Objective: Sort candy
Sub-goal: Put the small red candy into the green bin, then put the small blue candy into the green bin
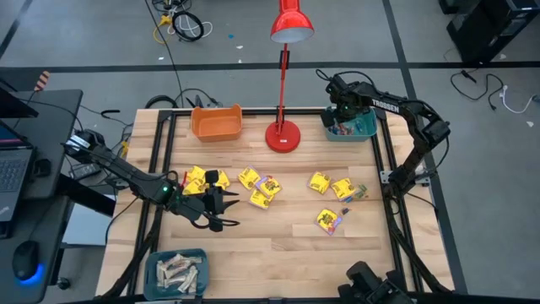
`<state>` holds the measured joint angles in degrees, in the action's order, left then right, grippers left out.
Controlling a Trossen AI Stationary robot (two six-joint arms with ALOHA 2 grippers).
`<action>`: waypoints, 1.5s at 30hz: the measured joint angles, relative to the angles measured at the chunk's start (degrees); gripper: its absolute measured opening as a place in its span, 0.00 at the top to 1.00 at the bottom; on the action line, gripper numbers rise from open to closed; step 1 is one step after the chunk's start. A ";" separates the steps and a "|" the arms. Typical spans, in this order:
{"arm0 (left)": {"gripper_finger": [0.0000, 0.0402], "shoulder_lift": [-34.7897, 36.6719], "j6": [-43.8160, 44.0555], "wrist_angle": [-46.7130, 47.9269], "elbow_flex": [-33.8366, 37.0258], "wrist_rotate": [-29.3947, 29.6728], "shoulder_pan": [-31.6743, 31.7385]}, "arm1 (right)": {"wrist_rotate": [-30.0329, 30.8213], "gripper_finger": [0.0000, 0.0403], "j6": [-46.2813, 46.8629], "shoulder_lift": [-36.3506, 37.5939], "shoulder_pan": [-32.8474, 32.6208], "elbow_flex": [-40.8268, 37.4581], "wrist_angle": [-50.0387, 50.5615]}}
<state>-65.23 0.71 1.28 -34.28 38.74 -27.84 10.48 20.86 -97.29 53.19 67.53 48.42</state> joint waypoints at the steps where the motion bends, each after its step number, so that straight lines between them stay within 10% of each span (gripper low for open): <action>1: 0.78 0.00 0.00 0.00 0.00 0.00 0.00 | 0.00 0.83 0.02 0.00 0.00 0.00 0.01; 32: 0.78 0.00 0.33 -0.04 0.00 0.00 -0.01 | 0.37 0.63 -1.88 11.48 -2.44 -0.02 2.47; 45: 0.78 0.00 1.23 -0.08 0.00 0.00 -0.01 | -8.22 0.63 -3.52 23.84 -25.53 -0.02 9.40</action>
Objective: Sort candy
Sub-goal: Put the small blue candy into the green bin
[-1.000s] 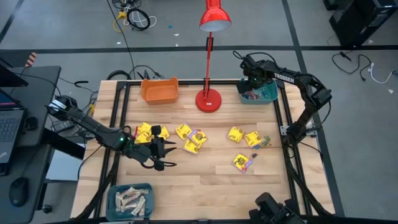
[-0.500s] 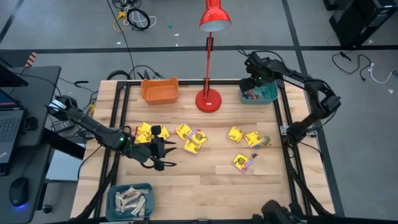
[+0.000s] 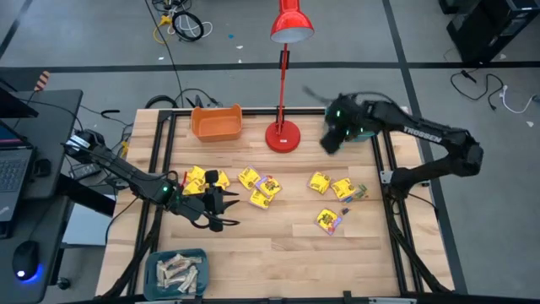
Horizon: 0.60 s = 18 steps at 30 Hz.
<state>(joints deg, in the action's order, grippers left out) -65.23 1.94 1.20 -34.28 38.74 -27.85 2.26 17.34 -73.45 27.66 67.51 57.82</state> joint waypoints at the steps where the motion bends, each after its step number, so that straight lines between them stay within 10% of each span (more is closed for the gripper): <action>1: 0.78 0.02 0.04 -0.01 0.00 0.00 -0.01 | -1.28 0.63 -1.43 0.21 -2.87 0.00 0.87; 18: 0.78 0.02 0.24 0.17 0.00 0.00 -0.01 | 4.54 0.63 5.25 -0.39 -39.83 -7.95 8.39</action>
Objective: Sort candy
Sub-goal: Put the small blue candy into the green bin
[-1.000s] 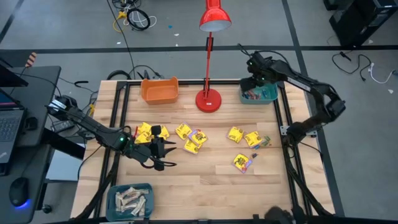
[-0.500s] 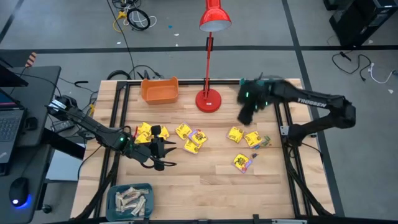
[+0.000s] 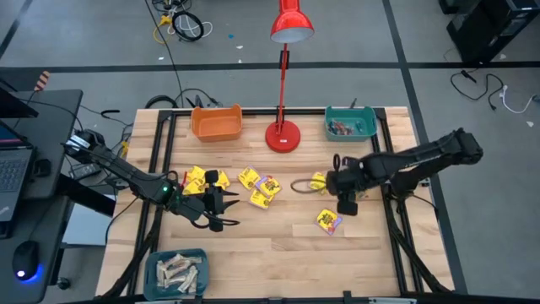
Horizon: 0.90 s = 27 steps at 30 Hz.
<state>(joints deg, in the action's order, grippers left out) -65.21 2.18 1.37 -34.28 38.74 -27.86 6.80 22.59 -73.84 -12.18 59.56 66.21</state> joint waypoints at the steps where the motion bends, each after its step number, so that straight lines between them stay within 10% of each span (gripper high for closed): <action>1: 0.78 0.00 -0.02 -0.02 0.00 0.00 0.02 | 0.03 0.63 0.41 0.00 -1.00 -0.79 -0.08; 27: 0.78 0.00 -0.09 0.39 0.00 0.00 0.00 | -4.65 0.66 19.25 -0.04 -7.03 -19.90 -11.15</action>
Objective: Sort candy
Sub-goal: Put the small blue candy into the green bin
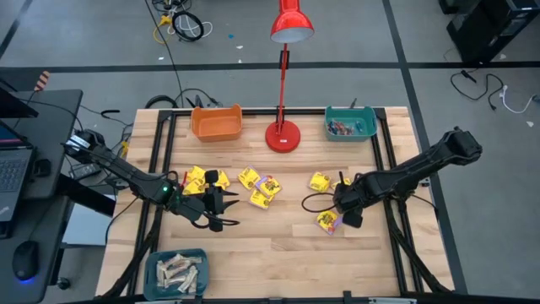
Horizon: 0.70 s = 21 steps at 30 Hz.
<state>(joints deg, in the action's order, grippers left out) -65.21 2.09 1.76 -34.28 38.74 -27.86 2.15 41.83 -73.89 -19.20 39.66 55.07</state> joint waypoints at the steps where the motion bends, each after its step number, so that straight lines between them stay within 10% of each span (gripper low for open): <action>1: 0.78 0.00 0.00 0.02 0.00 0.00 0.00 | 0.68 0.67 -0.34 0.00 0.00 -0.35 -0.13; 21: 0.78 0.00 0.07 0.44 0.00 -0.02 0.02 | -1.25 0.70 -0.92 0.00 -0.02 -4.52 -11.76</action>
<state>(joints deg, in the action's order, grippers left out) -65.21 2.15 2.20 -34.28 38.72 -27.84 0.90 40.91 -73.89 -19.22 35.14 43.31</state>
